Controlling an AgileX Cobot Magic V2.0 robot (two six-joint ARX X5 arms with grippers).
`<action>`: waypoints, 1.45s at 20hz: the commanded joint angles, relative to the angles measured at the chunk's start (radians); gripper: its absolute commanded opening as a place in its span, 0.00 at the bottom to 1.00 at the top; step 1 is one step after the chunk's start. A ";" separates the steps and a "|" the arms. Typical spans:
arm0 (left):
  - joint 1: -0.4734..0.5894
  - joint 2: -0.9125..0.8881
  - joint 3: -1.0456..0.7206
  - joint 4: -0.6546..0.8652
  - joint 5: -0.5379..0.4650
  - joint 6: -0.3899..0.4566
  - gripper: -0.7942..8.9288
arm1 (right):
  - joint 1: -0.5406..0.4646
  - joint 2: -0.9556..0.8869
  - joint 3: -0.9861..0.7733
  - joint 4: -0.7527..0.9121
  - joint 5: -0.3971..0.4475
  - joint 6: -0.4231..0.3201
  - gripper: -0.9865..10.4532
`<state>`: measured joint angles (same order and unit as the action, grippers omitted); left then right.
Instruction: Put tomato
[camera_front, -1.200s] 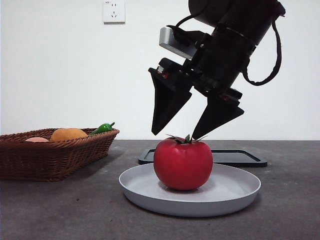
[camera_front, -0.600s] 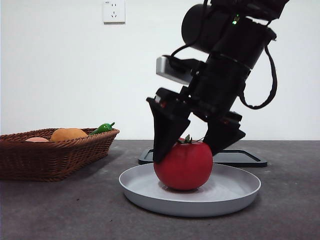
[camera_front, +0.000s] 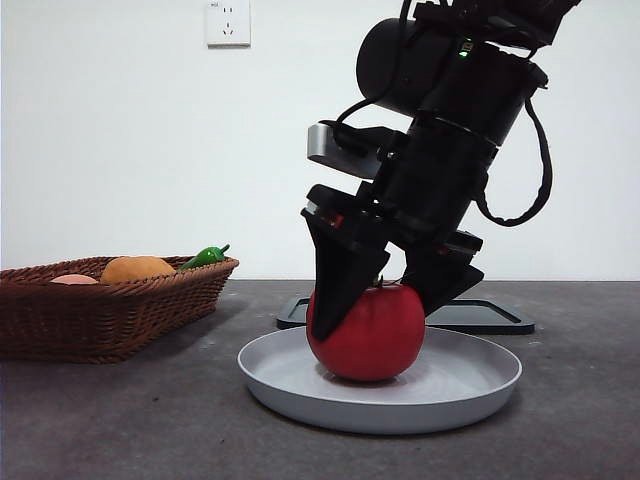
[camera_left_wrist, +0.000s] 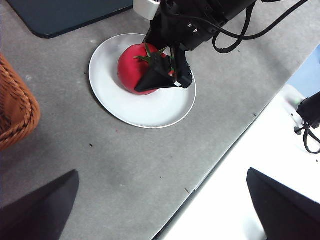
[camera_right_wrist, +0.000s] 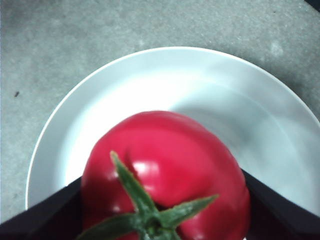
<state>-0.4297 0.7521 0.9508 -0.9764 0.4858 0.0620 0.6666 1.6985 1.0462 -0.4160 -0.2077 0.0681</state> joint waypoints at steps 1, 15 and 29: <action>-0.004 0.005 0.021 0.009 0.005 0.012 0.68 | 0.007 -0.011 0.029 -0.005 -0.001 0.010 0.28; -0.004 0.005 0.021 0.011 0.005 0.012 0.68 | -0.226 0.063 0.371 0.024 0.104 -0.044 0.28; -0.004 0.005 0.021 0.013 0.005 0.012 0.68 | -0.296 0.449 0.620 0.054 0.103 -0.069 0.28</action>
<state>-0.4297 0.7521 0.9508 -0.9749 0.4858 0.0620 0.3695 2.1197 1.6382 -0.3721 -0.1051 0.0074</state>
